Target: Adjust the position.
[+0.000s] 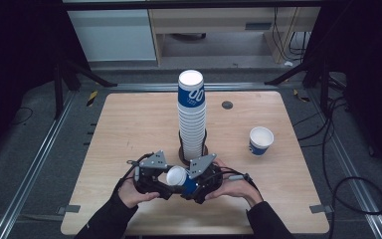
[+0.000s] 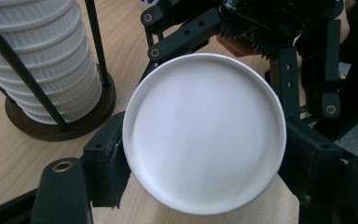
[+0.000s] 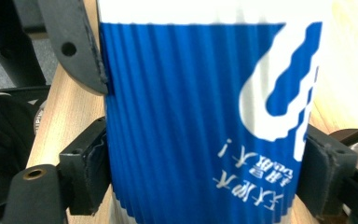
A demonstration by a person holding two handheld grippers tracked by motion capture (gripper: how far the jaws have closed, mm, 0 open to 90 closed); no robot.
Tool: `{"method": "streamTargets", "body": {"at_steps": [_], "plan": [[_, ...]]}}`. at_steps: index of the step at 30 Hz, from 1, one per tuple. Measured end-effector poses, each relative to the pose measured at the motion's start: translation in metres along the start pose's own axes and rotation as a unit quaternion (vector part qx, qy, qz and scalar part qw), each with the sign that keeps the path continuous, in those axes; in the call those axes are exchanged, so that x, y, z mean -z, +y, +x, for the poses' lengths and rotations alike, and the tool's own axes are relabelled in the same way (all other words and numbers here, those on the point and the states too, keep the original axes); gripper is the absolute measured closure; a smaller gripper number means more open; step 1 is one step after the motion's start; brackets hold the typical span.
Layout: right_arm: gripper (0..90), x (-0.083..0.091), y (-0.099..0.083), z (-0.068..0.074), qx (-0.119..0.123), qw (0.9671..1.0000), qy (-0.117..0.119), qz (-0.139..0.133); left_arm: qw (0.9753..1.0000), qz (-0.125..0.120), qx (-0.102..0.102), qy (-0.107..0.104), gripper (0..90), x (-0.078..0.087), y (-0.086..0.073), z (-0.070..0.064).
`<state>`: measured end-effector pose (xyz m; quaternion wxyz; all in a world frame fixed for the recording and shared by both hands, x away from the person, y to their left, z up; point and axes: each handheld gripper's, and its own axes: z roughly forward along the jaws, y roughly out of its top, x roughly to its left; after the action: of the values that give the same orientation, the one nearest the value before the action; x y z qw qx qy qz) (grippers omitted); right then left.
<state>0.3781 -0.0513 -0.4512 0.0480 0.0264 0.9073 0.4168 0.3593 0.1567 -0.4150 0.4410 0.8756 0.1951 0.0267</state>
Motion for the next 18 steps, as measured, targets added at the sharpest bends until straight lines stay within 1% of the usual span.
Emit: {"method": "streamTargets", "body": {"at_steps": [2, 4, 6, 10, 12, 15, 18], "plan": [[11.7, 0.001, 0.000, -0.001, -0.005, 1.0000, -0.004, -0.006, 1.0000, 0.003, 0.001, 0.005, 26.9, 0.000, 0.000, 0.001], [9.7, 0.002, 0.001, -0.001, -0.002, 0.9999, -0.005, -0.011, 1.0000, -0.001, 0.002, 0.010, 27.0, 0.001, -0.001, 0.002], [8.0, 0.004, 0.001, -0.002, -0.006, 0.9999, -0.007, -0.013, 0.9999, -0.008, 0.003, 0.011, 27.0, 0.005, -0.001, 0.003], [7.1, 0.012, 0.000, -0.006, -0.018, 0.9993, -0.015, -0.028, 0.9995, -0.024, 0.007, 0.021, 27.1, 0.014, 0.000, 0.007], [7.0, 0.017, -0.001, -0.008, -0.023, 0.9988, -0.020, -0.037, 0.9991, -0.031, 0.013, 0.026, 27.2, 0.018, -0.001, 0.010], [7.0, 0.025, -0.003, -0.011, -0.032, 0.9977, -0.028, -0.052, 0.9983, -0.044, 0.019, 0.034, 27.3, 0.024, -0.003, 0.014], [6.9, 0.032, -0.007, -0.014, -0.046, 0.9963, -0.034, -0.064, 0.9974, -0.055, 0.026, 0.038, 27.3, 0.028, -0.004, 0.017]]}}
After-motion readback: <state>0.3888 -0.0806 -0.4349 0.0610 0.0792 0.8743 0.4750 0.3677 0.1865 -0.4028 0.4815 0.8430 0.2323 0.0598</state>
